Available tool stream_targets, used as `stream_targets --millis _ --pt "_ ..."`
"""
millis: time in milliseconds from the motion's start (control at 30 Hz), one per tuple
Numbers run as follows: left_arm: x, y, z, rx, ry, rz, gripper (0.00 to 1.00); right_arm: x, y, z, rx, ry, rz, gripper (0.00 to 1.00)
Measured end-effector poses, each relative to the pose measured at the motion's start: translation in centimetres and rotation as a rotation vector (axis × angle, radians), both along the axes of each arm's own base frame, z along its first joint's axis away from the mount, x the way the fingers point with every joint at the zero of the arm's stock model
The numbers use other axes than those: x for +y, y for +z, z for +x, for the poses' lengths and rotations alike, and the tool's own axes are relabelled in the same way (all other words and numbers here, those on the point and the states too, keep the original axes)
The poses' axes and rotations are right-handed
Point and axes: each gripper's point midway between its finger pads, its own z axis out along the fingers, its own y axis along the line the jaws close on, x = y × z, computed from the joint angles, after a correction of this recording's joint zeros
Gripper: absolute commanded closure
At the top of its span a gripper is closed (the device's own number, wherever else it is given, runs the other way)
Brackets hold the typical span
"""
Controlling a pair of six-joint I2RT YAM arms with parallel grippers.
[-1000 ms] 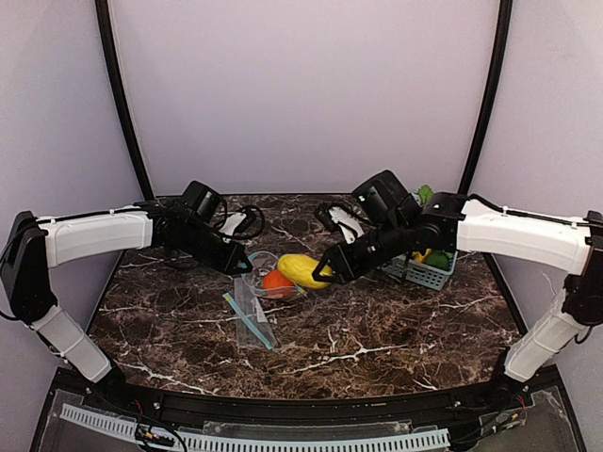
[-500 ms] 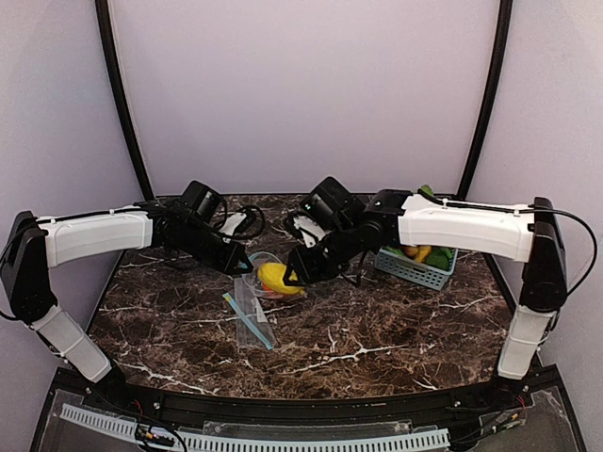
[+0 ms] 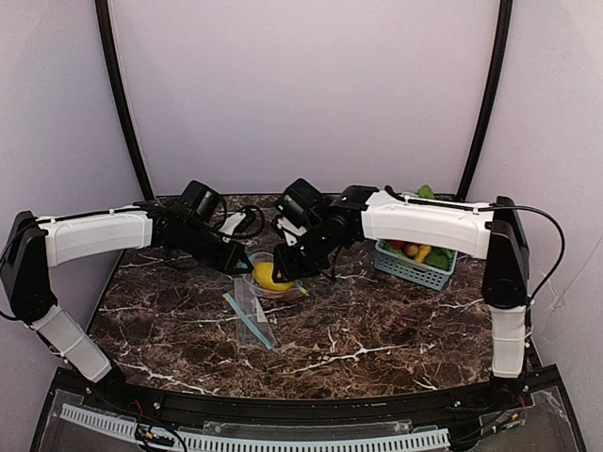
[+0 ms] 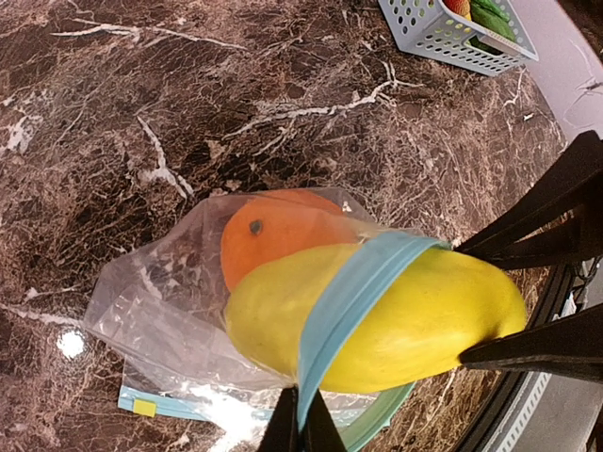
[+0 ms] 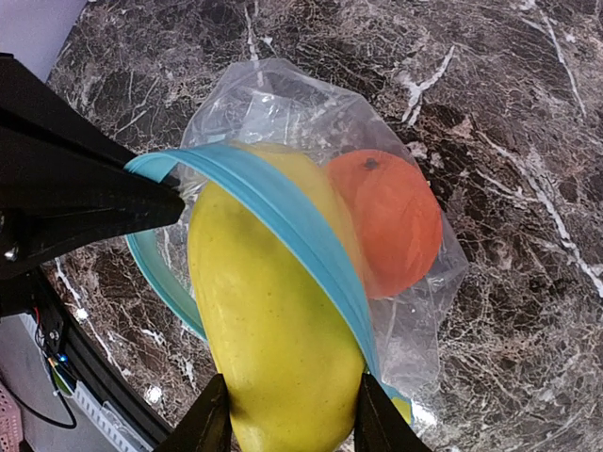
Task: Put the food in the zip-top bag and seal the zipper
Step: Place the fake fruit in the zipper food storage bag.
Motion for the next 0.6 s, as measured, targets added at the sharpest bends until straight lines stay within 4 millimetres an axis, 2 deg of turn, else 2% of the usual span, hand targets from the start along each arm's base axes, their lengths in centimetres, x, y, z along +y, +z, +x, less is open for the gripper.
stream_targets --millis 133,300,433,600 --pt "-0.1 0.1 -0.1 0.007 -0.004 -0.008 0.99 0.7 -0.8 0.6 0.001 -0.003 -0.016 0.66" --pt "-0.3 0.1 -0.3 0.018 -0.012 -0.020 0.99 1.0 -0.9 1.1 -0.017 -0.015 -0.022 0.64" --pt "-0.4 0.1 -0.4 0.024 -0.017 -0.027 0.99 1.3 -0.9 1.3 -0.019 -0.036 -0.012 0.57" --pt "-0.5 0.1 -0.4 0.023 -0.016 -0.027 0.99 1.7 -1.2 1.8 -0.033 -0.055 0.013 0.43"
